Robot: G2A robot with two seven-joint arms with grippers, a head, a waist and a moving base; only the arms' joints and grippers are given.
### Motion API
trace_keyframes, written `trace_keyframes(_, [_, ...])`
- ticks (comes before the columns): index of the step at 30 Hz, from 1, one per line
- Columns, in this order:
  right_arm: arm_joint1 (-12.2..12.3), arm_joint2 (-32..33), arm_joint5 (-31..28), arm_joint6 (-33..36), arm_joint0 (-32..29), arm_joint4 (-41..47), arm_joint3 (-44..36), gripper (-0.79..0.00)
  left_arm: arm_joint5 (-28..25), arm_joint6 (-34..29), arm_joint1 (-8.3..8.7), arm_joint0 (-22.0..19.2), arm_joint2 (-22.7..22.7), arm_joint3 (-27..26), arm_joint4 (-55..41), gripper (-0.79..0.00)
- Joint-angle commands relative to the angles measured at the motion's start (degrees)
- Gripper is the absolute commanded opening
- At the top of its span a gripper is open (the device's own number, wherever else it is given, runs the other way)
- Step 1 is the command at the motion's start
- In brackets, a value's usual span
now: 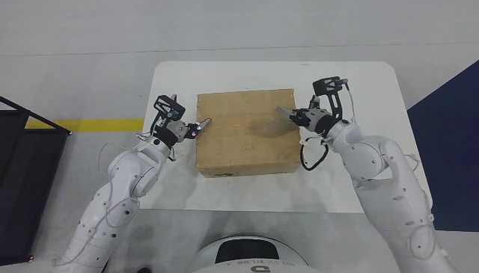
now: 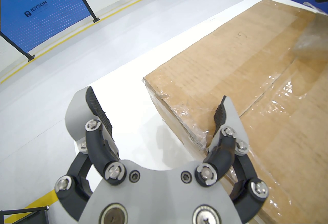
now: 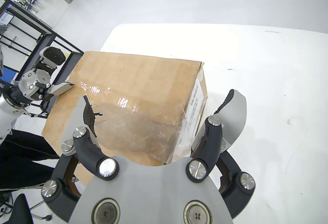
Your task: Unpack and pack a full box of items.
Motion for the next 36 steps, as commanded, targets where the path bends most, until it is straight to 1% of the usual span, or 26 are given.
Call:
trace_keyframes(1, [-0.1,-0.8,0.1,0.9,1.2,0.3,1.8,0.000,0.0,0.0,0.00,0.0,0.0,0.0,0.0,0.000])
trace_keyframes(4, [-0.3,-1.8,0.9,1.6,2.5,0.9,3.4,0.000,0.0,0.0,0.00,0.0,0.0,0.0,0.0,0.000])
trace_keyframes(7, [-0.3,-1.6,0.2,1.9,2.6,2.9,3.4,0.000,0.0,0.0,0.00,0.0,0.0,0.0,0.0,0.000])
trace_keyframes(9, [-0.3,-0.7,-0.6,1.8,2.0,5.1,3.0,0.000,0.0,0.0,0.00,0.0,0.0,0.0,0.0,0.000])
trace_keyframes(14, [0.0,1.0,-0.3,2.5,-0.6,6.6,-0.6,0.000,0.0,0.0,0.00,0.0,0.0,0.0,0.0,0.000])
trace_keyframes(18, [0.2,1.1,-0.5,4.7,-2.2,7.3,-4.2,0.000,0.0,0.0,0.00,0.0,0.0,0.0,0.0,0.000])
trace_keyframes(25, [0.4,0.6,0.3,8.6,-3.4,7.8,-7.9,0.000,0.0,0.0,0.00,0.0,0.0,0.0,0.0,0.000])
trace_keyframes(28, [0.6,-0.2,2.0,11.9,-3.5,6.7,-9.3,0.000,0.0,0.0,0.00,0.0,0.0,0.0,0.0,0.000])
trace_keyframes(33, [0.7,-1.8,4.5,15.1,-3.9,6.2,-12.6,0.000,0.0,0.0,0.00,0.0,0.0,0.0,0.0,0.000])
trace_keyframes(36, [0.7,-3.7,5.8,17.7,-3.6,4.4,-13.7,0.000,0.0,0.0,0.00,0.0,0.0,0.0,0.0,0.000])
